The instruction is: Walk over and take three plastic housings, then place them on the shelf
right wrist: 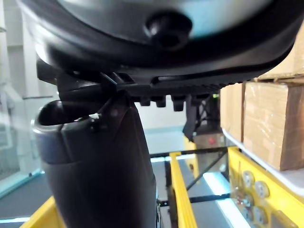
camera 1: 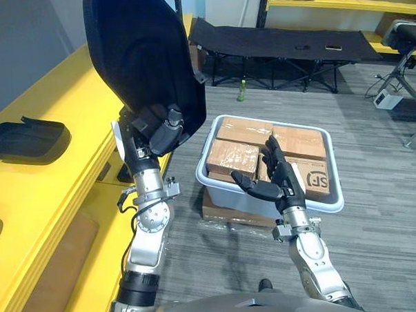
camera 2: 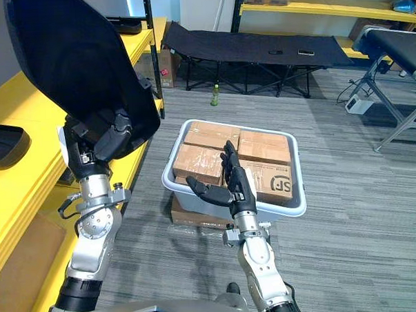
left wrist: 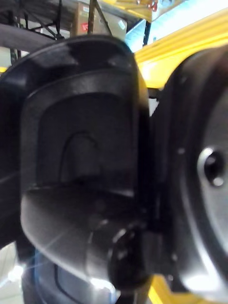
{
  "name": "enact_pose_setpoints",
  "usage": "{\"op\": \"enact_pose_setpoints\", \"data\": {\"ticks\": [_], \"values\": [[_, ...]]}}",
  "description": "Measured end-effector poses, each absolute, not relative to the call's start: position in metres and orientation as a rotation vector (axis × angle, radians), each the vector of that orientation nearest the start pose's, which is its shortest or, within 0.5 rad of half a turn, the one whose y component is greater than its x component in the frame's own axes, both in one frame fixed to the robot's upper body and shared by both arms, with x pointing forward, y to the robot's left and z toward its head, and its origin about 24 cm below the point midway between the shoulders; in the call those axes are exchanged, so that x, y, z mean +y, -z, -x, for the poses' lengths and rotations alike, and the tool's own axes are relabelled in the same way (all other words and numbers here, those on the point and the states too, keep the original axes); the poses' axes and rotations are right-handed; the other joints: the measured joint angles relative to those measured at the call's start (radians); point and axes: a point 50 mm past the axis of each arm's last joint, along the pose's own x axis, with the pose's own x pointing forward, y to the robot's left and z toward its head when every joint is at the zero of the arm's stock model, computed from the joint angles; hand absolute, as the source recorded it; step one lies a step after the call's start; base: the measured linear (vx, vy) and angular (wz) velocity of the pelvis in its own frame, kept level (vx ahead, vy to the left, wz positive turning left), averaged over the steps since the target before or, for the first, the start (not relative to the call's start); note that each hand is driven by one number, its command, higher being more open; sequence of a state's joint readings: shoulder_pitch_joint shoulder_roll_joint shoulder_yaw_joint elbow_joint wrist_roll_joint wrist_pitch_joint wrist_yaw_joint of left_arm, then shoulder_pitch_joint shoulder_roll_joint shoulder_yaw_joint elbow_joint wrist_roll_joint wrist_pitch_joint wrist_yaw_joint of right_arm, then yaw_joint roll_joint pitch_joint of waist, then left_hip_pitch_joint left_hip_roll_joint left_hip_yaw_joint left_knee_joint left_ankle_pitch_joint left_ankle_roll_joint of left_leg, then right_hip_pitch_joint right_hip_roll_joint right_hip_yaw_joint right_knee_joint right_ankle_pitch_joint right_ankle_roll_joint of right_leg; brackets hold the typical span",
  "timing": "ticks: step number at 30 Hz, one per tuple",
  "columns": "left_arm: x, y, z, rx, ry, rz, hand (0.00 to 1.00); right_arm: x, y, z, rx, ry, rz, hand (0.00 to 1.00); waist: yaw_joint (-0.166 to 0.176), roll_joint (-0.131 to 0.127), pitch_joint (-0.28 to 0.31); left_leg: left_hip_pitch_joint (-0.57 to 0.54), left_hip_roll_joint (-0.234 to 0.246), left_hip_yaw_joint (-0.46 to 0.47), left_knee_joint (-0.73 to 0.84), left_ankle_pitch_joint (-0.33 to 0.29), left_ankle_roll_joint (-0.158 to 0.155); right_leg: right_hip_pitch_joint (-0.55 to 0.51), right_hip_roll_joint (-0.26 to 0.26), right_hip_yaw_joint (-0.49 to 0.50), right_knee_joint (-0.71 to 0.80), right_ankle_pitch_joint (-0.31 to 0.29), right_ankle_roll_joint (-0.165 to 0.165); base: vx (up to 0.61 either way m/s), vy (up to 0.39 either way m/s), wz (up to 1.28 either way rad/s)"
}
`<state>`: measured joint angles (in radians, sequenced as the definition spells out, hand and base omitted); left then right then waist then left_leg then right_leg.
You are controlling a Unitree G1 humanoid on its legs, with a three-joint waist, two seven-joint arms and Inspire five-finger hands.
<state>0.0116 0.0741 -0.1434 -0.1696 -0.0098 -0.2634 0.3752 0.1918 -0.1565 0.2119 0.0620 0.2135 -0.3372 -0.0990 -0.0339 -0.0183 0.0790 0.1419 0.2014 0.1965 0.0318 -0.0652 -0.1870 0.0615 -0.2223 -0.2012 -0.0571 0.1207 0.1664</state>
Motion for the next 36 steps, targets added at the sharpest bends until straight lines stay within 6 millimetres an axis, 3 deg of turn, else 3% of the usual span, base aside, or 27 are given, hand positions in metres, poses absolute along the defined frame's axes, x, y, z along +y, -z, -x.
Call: {"op": "enact_pose_setpoints", "data": {"ticks": [6, 12, 17, 26, 31, 34, 36], "values": [[0.155, -0.074, -0.215, -0.284, -0.134, 0.092, 0.0, -0.164, -0.016, -0.201, -0.062, 0.003, -0.205, 1.0, -0.001, 0.007, 0.0, -0.022, 0.001, -0.017, 0.014, -0.003, 0.001, -0.002, -0.001, -0.017, -0.001, -0.003, -0.002, -0.01, 0.004, 0.07], [0.177, -0.086, -0.198, -0.332, -0.17, 0.132, 0.0, -0.163, -0.016, -0.203, -0.055, -0.052, -0.263, 1.0, 0.021, 0.03, -0.001, -0.058, 0.001, -0.078, 0.035, -0.004, 0.001, 0.021, -0.004, -0.075, -0.011, -0.004, -0.003, -0.02, 0.004, 0.28], [0.198, -0.103, -0.184, -0.43, -0.241, 0.107, 0.0, -0.139, -0.021, -0.211, -0.058, -0.235, -0.292, 1.0, 0.072, 0.048, 0.0, -0.106, -0.004, -0.167, 0.034, 0.017, 0.001, 0.043, -0.004, -0.167, -0.019, -0.006, -0.006, -0.02, 0.003, 0.47], [0.241, -0.09, -0.145, -0.395, -0.481, 0.087, 0.0, -0.128, -0.038, -0.236, -0.125, -0.262, -0.243, 1.0, 0.171, 0.046, 0.0, -0.149, -0.013, -0.252, 0.033, 0.038, 0.0, 0.066, -0.005, -0.251, -0.02, -0.021, -0.005, -0.02, 0.015, 0.29], [0.249, -0.102, -0.128, -0.464, -0.558, 0.054, 0.0, -0.138, -0.039, -0.238, -0.131, -0.196, -0.244, 1.0, 0.178, 0.041, 0.001, -0.153, -0.014, -0.257, 0.036, 0.036, 0.006, 0.063, -0.005, -0.256, -0.016, -0.028, -0.011, -0.01, 0.015, 0.04], [0.249, -0.106, -0.127, -0.498, -0.565, 0.03, 0.0, -0.145, -0.04, -0.24, -0.139, -0.16, -0.255, 1.0, 0.176, 0.051, 0.007, -0.178, -0.013, -0.258, 0.099, 0.014, 0.029, 0.068, -0.007, -0.262, 0.006, -0.041, -0.011, 0.0, 0.035, 0.08], [0.246, -0.108, -0.13, -0.507, -0.543, 0.003, 0.0, -0.153, -0.039, -0.238, -0.142, -0.116, -0.274, 1.0, 0.15, 0.054, 0.012, -0.226, -0.016, -0.237, 0.156, 0.019, 0.045, 0.098, -0.01, -0.325, 0.008, -0.06, -0.009, -0.02, 0.018, 0.68]]}}
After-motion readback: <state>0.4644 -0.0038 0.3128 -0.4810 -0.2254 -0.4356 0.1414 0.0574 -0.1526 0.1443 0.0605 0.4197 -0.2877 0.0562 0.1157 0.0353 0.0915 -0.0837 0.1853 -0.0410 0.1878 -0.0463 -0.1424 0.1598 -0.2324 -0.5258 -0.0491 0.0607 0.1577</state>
